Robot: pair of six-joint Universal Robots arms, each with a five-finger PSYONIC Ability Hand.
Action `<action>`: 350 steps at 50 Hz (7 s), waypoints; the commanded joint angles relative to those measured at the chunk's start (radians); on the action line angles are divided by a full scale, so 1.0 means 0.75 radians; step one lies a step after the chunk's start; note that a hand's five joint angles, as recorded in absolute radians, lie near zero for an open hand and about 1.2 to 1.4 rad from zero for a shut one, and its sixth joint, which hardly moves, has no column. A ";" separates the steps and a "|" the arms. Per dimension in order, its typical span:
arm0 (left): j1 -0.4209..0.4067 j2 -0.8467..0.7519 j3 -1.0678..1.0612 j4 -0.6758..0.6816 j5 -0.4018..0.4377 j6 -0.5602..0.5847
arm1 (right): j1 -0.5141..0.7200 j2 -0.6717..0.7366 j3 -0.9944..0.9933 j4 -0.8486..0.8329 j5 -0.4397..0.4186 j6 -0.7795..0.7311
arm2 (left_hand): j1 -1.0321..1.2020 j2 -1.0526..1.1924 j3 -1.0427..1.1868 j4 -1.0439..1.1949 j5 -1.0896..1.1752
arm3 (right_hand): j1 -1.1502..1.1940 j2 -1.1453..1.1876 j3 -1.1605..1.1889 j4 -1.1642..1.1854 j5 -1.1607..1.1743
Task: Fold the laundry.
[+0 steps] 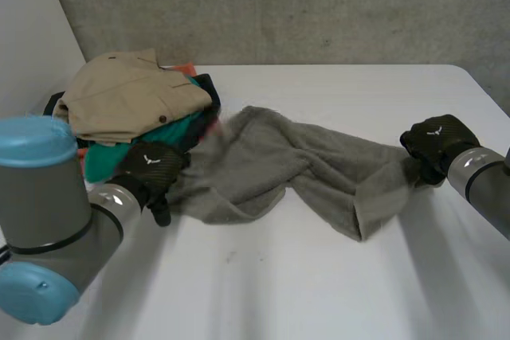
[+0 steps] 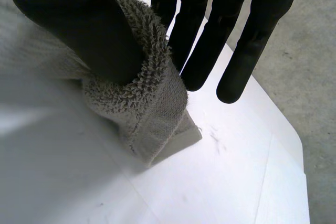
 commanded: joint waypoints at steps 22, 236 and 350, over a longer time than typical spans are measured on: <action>-0.024 -0.438 0.527 -0.169 0.072 -0.114 | -0.003 -0.013 0.123 -0.212 0.005 0.011 | 0.185 0.189 0.187 0.200 0.204 | 0.371 0.284 0.265 0.252 0.304; -0.131 -0.592 0.699 0.261 -0.089 0.138 | -0.218 0.223 -0.147 -0.337 0.224 -0.171 | -0.246 -0.243 -0.245 -0.232 -0.228 | -1.244 -1.331 -1.350 -1.362 -1.310; -0.110 -0.058 0.196 0.263 -0.081 -0.097 | 0.703 0.163 0.141 -0.521 -0.206 -0.011 | -0.246 -0.243 -0.245 -0.232 -0.228 | 0.197 0.110 0.091 0.078 0.130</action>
